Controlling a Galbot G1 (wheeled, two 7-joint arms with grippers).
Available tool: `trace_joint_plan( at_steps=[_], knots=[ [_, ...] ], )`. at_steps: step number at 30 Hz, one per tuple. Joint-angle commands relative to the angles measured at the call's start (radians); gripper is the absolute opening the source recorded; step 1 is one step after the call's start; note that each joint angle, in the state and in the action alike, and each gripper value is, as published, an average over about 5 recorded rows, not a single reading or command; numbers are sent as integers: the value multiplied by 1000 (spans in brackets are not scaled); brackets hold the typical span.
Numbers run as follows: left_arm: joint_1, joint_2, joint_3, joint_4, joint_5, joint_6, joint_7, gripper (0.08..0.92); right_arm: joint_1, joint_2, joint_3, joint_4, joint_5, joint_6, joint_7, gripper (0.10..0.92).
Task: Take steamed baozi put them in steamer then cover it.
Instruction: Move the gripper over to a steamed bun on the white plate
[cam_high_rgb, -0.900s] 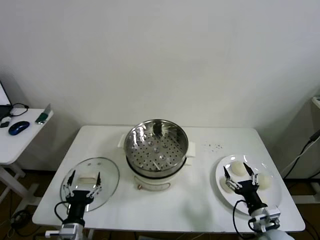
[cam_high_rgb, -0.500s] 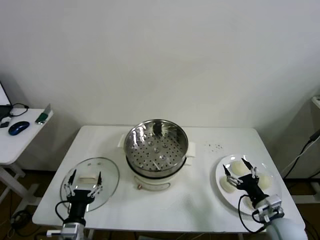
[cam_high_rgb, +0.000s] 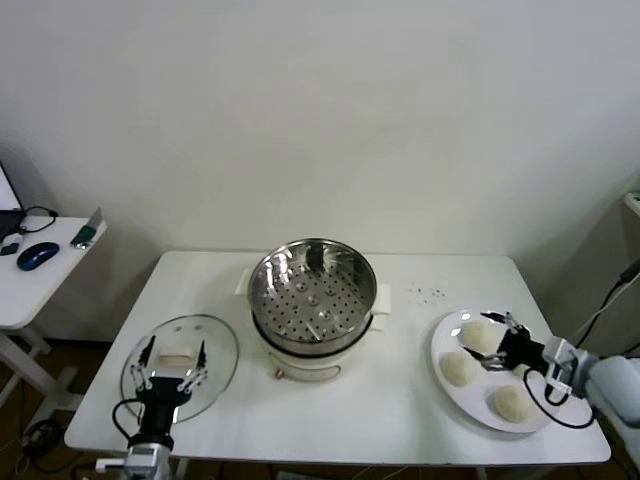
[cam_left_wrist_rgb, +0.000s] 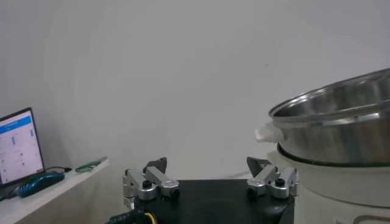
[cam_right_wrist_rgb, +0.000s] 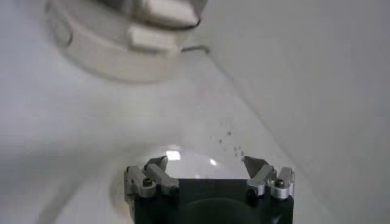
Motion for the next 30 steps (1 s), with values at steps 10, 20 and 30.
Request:
trace_joint_plan(
  at_steps=[10, 20, 30],
  knots=[
    [-7, 17, -13, 18, -10, 9, 0, 823, 1052, 40, -1088, -454, -159, 97, -287, 823],
    [-13, 18, -17, 29, -11, 17, 2, 823, 1081, 148, -1197, -554, -149, 81, -275, 823],
    [-8, 19, -25, 34, -9, 12, 2, 823, 1054, 222, -1190, -603, -162, 74, -267, 823]
  ],
)
